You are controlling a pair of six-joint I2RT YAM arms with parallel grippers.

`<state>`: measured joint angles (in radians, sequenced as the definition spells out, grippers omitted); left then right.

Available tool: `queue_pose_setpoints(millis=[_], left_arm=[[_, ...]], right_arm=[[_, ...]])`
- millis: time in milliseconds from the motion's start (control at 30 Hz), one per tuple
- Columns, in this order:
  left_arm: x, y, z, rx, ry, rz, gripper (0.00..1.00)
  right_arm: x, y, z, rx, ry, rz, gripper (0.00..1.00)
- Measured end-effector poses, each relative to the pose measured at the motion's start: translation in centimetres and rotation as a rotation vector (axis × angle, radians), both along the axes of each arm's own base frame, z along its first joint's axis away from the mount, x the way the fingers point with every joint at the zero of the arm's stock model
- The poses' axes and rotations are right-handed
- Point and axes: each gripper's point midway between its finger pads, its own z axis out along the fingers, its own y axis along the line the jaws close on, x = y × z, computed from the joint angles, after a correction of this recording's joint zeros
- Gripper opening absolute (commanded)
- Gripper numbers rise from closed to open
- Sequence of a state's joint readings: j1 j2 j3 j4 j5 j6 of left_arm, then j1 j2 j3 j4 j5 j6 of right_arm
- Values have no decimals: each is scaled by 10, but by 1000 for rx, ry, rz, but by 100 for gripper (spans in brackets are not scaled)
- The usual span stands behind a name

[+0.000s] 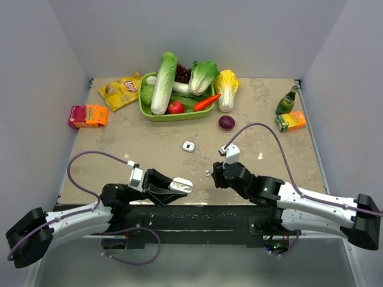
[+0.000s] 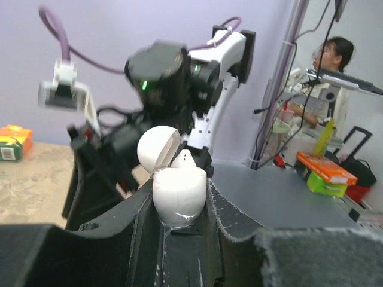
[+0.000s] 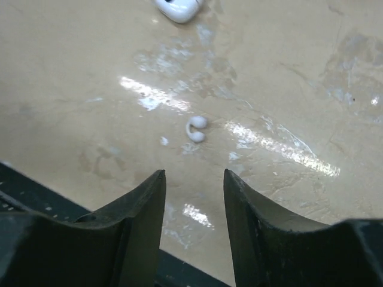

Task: Insert the wireless bluetooth earbuds into the charging case
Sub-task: Place the earbud in the charging case, then pick up the earbud from the center of the board.

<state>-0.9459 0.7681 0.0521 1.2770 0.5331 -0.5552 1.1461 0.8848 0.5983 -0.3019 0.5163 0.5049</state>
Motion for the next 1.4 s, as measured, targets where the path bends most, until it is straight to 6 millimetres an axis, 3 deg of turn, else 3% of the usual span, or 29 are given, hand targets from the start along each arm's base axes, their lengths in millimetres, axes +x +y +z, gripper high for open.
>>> queue_pose_setpoints(millis=[100, 167, 433, 567, 733, 833, 867, 1000, 1400], left_arm=[[6, 5, 10, -40, 2, 43, 0], [9, 9, 18, -72, 0, 75, 0], [20, 23, 40, -168, -2, 168, 0], [22, 24, 41, -176, 4, 180, 0], [22, 27, 46, -195, -1, 187, 0], [21, 30, 50, -210, -9, 192, 0], [21, 31, 51, -213, -11, 193, 0], [21, 31, 51, -213, -11, 193, 0], [21, 30, 50, -210, -10, 193, 0]], right_arm=[[11, -5, -37, -29, 68, -59, 39], [17, -5, -51, -41, 96, -77, 40], [32, 15, -72, -36, 124, -47, 41], [36, 39, -86, -74, 159, 23, 42], [37, 45, -93, -83, 168, 49, 36], [38, 46, -91, -82, 161, 51, 23], [39, 46, -91, -81, 159, 52, 15], [38, 47, -91, -73, 158, 56, 0], [29, 33, -121, -100, 242, -16, 0]])
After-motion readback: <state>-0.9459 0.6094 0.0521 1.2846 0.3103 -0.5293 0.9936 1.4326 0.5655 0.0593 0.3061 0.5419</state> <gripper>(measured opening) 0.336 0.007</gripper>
